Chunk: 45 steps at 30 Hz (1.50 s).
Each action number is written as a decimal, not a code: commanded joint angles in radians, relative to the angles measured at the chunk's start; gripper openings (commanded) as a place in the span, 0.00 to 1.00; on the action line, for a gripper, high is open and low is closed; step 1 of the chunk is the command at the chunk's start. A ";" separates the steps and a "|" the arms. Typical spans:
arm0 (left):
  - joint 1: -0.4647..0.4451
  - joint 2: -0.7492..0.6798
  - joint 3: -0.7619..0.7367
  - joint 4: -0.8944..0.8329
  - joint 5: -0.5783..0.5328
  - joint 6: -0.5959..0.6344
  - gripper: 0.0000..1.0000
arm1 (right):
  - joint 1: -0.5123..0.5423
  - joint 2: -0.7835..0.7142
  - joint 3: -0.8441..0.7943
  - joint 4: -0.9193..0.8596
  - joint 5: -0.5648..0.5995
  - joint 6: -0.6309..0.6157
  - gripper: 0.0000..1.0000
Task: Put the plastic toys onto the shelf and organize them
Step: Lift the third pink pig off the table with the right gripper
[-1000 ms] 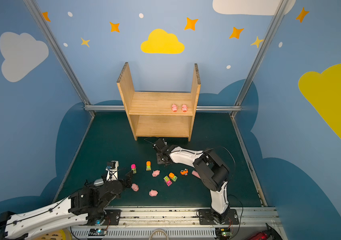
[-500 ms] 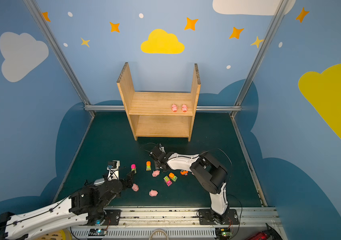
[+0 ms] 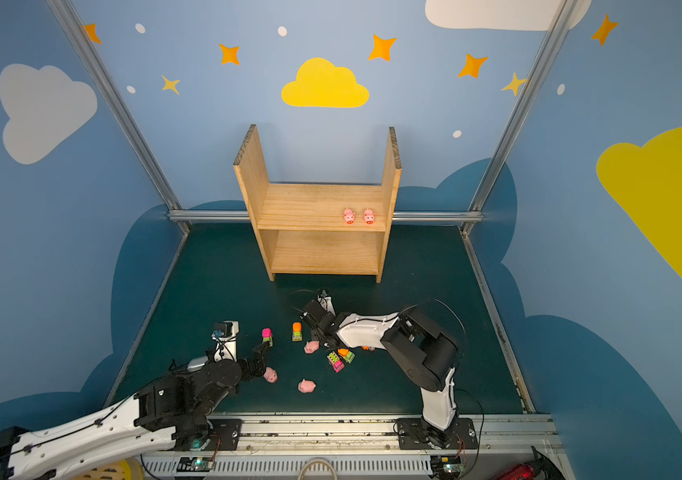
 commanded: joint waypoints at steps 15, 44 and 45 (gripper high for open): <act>0.002 -0.042 0.006 -0.034 0.001 -0.005 1.00 | 0.000 0.022 -0.021 -0.060 0.003 0.014 0.30; 0.003 -0.019 0.009 -0.021 -0.015 0.017 1.00 | -0.037 0.103 0.021 -0.064 -0.038 0.039 0.32; 0.003 -0.018 0.009 -0.021 -0.015 0.017 1.00 | -0.037 0.103 0.023 -0.067 -0.038 0.039 0.31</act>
